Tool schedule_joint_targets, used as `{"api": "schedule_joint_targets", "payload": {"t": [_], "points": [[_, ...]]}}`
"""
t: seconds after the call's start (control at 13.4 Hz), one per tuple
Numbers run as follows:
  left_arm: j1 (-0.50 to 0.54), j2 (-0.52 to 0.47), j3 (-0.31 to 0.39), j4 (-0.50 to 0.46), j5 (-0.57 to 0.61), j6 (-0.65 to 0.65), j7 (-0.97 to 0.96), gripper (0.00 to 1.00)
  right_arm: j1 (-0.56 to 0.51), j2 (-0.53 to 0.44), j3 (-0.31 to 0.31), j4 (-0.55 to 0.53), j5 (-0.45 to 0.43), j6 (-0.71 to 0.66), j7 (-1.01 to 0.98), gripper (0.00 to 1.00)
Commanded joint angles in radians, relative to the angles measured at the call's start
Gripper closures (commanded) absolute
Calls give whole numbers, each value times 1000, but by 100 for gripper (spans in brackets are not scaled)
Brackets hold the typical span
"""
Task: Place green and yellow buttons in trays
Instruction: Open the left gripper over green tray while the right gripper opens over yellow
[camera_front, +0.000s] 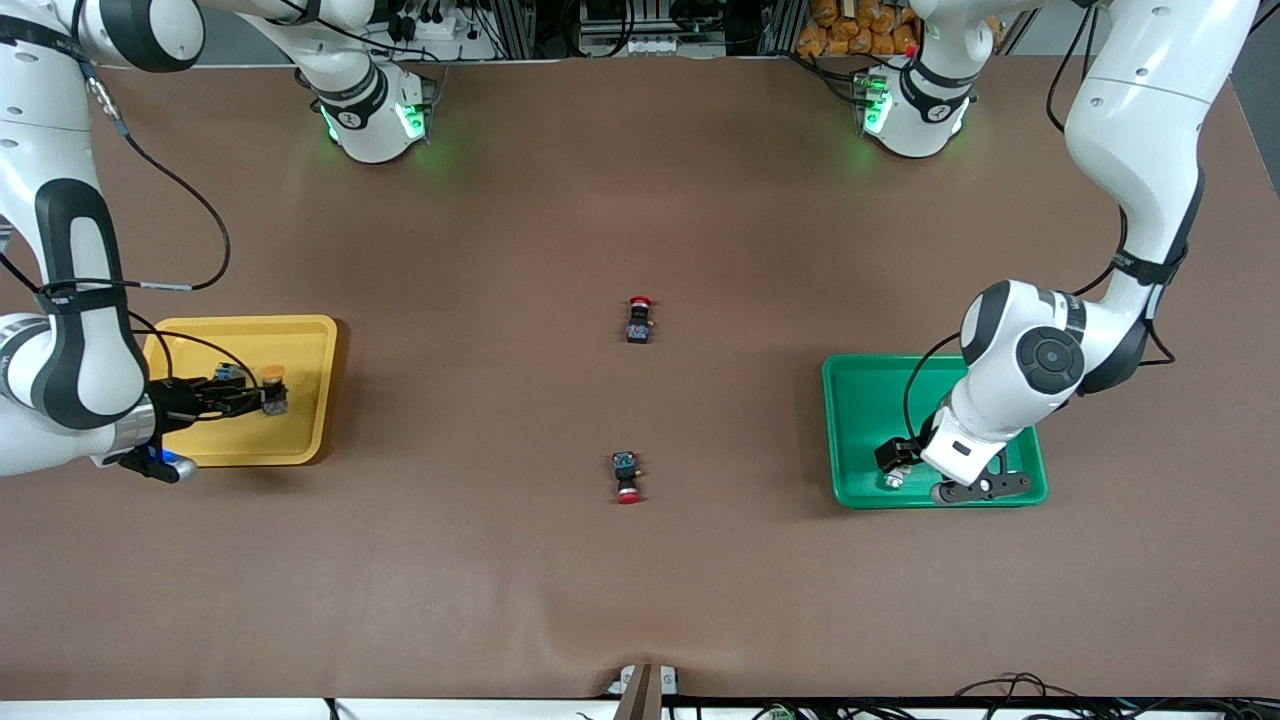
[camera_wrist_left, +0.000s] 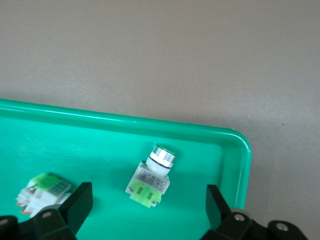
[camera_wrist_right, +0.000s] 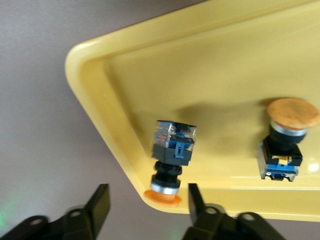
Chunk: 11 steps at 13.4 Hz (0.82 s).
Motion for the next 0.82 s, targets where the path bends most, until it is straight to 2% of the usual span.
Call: {"api": "schedule_joint_targets", "payload": {"t": [0.0,0.22,0.37,0.52,0.74], "points": [[2,-74,-8,3,9,-85,-24,0,9,-11,12,4,-1,-1,3,0],[3,-78,-43,106,9,-252,-20,0,20,-14,20,30,2,-4,-3,0],[-1,-79,-45,129,8,-291,-24,0,42,-16,20,86,0,-1,-11,0],[0,-81,-50,155,8,-332,-24,0,64,-16,21,184,2,6,-5,0],[6,-81,-85,241,8,-467,-22,0,93,-14,20,332,-1,11,-11,0]]}}
